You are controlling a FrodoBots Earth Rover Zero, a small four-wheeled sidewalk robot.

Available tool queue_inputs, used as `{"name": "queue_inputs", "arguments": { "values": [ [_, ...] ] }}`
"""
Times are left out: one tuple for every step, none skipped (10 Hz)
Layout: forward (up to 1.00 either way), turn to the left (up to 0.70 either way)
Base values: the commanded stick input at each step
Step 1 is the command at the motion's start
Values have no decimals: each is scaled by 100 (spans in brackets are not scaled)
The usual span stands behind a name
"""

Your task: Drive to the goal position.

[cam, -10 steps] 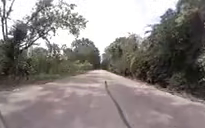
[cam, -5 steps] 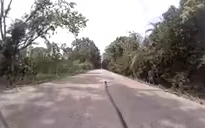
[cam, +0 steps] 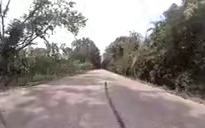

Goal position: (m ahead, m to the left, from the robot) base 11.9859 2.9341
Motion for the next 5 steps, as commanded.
{"name": "queue_inputs", "arguments": {
  "values": [
    [50, 0],
    [50, 0],
    [50, 0],
    [50, 0],
    [50, 0]
  ]
}}
